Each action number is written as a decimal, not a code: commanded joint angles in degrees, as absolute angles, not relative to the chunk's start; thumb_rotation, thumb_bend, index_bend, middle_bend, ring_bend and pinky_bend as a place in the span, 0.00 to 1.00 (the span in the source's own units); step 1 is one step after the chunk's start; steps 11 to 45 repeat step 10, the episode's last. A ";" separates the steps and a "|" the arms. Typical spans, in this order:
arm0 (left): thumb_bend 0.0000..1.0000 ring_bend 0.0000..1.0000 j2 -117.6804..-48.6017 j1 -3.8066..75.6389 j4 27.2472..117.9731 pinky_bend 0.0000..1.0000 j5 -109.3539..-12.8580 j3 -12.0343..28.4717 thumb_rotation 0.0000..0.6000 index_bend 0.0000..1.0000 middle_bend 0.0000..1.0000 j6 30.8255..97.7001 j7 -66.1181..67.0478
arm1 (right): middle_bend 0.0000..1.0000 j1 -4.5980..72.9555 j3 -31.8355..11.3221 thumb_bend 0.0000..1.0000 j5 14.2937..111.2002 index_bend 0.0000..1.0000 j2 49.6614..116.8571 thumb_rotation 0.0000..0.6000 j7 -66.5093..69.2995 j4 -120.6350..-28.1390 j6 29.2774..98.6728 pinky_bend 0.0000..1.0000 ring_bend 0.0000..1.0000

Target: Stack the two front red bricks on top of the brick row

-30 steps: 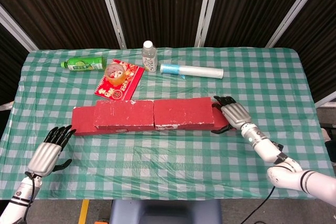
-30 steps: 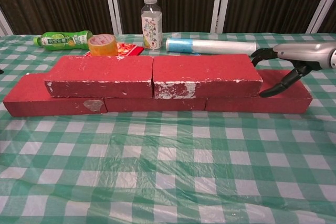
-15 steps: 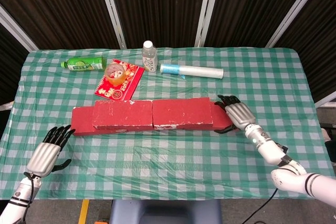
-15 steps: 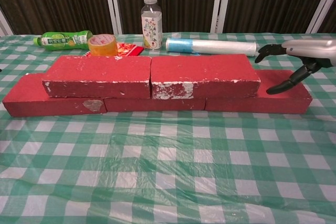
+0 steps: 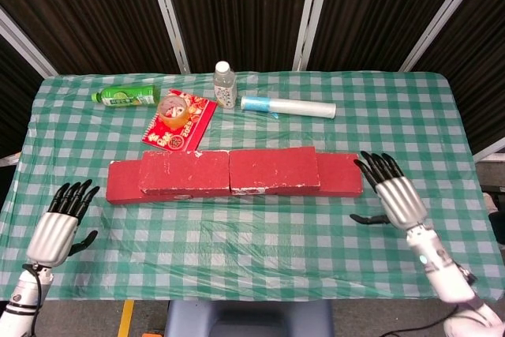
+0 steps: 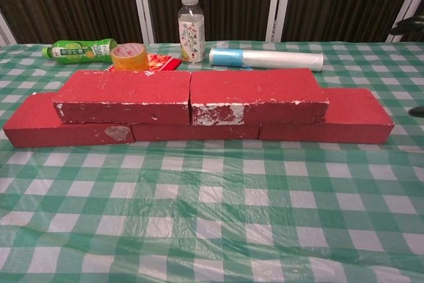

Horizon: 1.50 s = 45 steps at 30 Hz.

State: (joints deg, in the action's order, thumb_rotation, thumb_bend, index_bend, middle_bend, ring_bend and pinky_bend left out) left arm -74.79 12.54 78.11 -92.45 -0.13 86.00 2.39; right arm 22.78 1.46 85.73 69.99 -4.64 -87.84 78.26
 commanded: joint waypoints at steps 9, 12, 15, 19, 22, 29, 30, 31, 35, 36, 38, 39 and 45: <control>0.28 0.00 -74.70 10.07 79.37 0.04 -93.57 0.70 1.00 0.00 0.00 90.43 6.49 | 0.00 8.38 5.86 0.04 92.04 0.00 69.33 0.83 -9.89 -88.79 92.15 0.00 0.00; 0.28 0.00 -74.69 10.01 79.50 0.04 -93.61 0.74 1.00 0.00 0.00 90.55 6.73 | 0.00 8.30 5.78 0.04 92.13 0.00 69.24 0.83 -9.94 -88.83 91.97 0.00 0.00; 0.28 0.00 -74.69 10.01 79.50 0.04 -93.61 0.74 1.00 0.00 0.00 90.55 6.73 | 0.00 8.30 5.78 0.04 92.13 0.00 69.24 0.83 -9.94 -88.83 91.97 0.00 0.00; 0.28 0.00 -74.69 10.01 79.50 0.04 -93.61 0.74 1.00 0.00 0.00 90.55 6.73 | 0.00 8.30 5.78 0.04 92.13 0.00 69.24 0.83 -9.94 -88.83 91.97 0.00 0.00; 0.28 0.00 -74.69 10.01 79.50 0.04 -93.61 0.74 1.00 0.00 0.00 90.55 6.73 | 0.00 8.30 5.78 0.04 92.13 0.00 69.24 0.83 -9.94 -88.83 91.97 0.00 0.00; 0.28 0.00 -74.69 10.01 79.50 0.04 -93.61 0.74 1.00 0.00 0.00 90.55 6.73 | 0.00 8.30 5.78 0.04 92.13 0.00 69.24 0.83 -9.94 -88.83 91.97 0.00 0.00; 0.28 0.00 -74.69 10.01 79.50 0.04 -93.61 0.74 1.00 0.00 0.00 90.55 6.73 | 0.00 8.30 5.78 0.04 92.13 0.00 69.24 0.83 -9.94 -88.83 91.97 0.00 0.00; 0.28 0.00 -74.69 10.01 79.50 0.04 -93.61 0.74 1.00 0.00 0.00 90.55 6.73 | 0.00 8.30 5.78 0.04 92.13 0.00 69.24 0.83 -9.94 -88.83 91.97 0.00 0.00; 0.28 0.00 -74.69 10.01 79.50 0.04 -93.61 0.74 1.00 0.00 0.00 90.55 6.73 | 0.00 8.30 5.78 0.04 92.13 0.00 69.24 0.83 -9.94 -88.83 91.97 0.00 0.00; 0.28 0.00 -74.69 10.01 79.50 0.04 -93.61 0.74 1.00 0.00 0.00 90.55 6.73 | 0.00 8.30 5.78 0.04 92.13 0.00 69.24 0.83 -9.94 -88.83 91.97 0.00 0.00; 0.28 0.00 -74.69 10.01 79.50 0.04 -93.61 0.74 1.00 0.00 0.00 90.55 6.73 | 0.00 8.30 5.78 0.04 92.13 0.00 69.24 0.83 -9.94 -88.83 91.97 0.00 0.00; 0.28 0.00 -74.69 10.01 79.50 0.04 -93.61 0.74 1.00 0.00 0.00 90.55 6.73 | 0.00 8.30 5.78 0.04 92.13 0.00 69.24 0.83 -9.94 -88.83 91.97 0.00 0.00; 0.28 0.00 -74.69 10.01 79.50 0.04 -93.61 0.74 1.00 0.00 0.00 90.55 6.73 | 0.00 8.30 5.78 0.04 92.13 0.00 69.24 0.83 -9.94 -88.83 91.97 0.00 0.00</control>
